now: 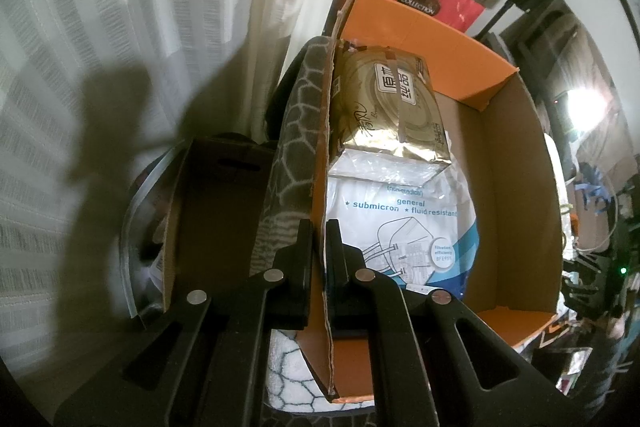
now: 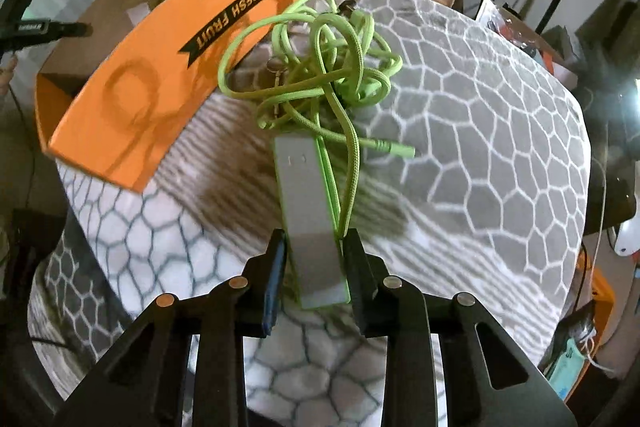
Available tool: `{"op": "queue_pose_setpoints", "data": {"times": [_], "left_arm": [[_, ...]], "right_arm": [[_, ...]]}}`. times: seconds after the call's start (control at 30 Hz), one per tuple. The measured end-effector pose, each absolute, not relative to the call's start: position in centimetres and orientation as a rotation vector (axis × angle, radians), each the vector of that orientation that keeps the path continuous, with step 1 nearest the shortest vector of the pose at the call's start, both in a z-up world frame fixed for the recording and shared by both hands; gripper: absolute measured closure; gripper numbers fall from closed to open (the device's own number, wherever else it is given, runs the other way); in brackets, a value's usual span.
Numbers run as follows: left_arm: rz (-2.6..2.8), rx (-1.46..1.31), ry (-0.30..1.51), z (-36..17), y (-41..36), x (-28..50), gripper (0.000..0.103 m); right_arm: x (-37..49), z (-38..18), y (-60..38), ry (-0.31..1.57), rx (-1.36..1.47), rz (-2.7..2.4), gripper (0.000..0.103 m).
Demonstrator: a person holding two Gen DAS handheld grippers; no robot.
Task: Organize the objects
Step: 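Position the right tool fingers around the grey adapter block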
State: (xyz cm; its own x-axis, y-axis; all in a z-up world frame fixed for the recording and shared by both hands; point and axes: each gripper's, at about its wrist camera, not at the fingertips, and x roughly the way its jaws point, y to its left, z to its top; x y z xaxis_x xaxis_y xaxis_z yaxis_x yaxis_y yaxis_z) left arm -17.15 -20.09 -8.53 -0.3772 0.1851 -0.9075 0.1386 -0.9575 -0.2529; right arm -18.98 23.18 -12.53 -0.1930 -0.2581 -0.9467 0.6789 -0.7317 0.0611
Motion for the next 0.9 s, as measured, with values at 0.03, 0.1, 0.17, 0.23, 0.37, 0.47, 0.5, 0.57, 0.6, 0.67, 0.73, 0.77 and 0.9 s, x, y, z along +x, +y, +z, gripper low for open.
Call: {"op": "queue_pose_setpoints", "data": {"times": [0.03,0.1,0.17,0.23,0.37,0.47,0.5,0.57,0.6,0.67,0.73,0.77,0.9], "left_arm": [[2.544,-1.737,-0.45,-8.5,-20.1,-17.1,0.098],[2.545,-1.739,-0.448,-8.5,-19.9,-17.1,0.098],[2.546,-1.739,-0.448,-8.5,-19.9,-17.1,0.098],[2.544,-1.739,-0.449,-8.5,-19.9,-17.1,0.098],[2.544,-1.743,-0.441,-8.4,-19.7,-17.1,0.098],[2.545,-1.741,-0.443,-8.5,-19.7,-17.1,0.098],[2.546,-1.741,-0.442,-8.5,-19.6,-17.1,0.098],[2.546,-1.741,-0.441,-8.5,-19.6,-17.0,0.098],[2.546,-1.74,-0.442,-8.5,-19.6,-17.0,0.098],[2.544,-1.74,-0.446,-8.5,-19.6,-17.0,0.098],[2.545,-1.741,-0.443,-8.5,-19.4,-17.0,0.098],[2.545,-1.741,-0.443,-8.5,-19.4,-17.0,0.098],[2.544,-1.741,-0.443,-8.5,-19.4,-17.0,0.098]], "right_arm": [[-18.9,-12.5,23.4,0.509,1.459,-1.972,0.075],[-18.8,-12.4,24.1,0.523,1.478,-1.984,0.074],[-19.1,-12.0,24.7,0.491,1.48,-2.027,0.062],[-19.5,-11.1,25.6,0.44,1.459,-2.095,0.047],[-19.9,-9.9,26.8,0.28,1.491,-2.125,0.047],[-19.3,-9.9,26.7,0.224,1.502,-2.118,0.046],[-19.0,-10.1,26.3,0.232,1.502,-2.118,0.046],[-18.4,-10.4,25.7,0.244,1.496,-2.111,0.046],[-18.2,-10.8,25.1,0.26,1.492,-2.111,0.046],[-18.4,-11.6,24.2,0.304,1.491,-2.12,0.046],[-18.3,-12.1,23.7,0.348,1.49,-2.128,0.049],[-18.3,-12.5,23.3,0.376,1.486,-2.128,0.053],[-18.3,-13.4,22.9,0.45,1.488,-2.121,0.071]]}}
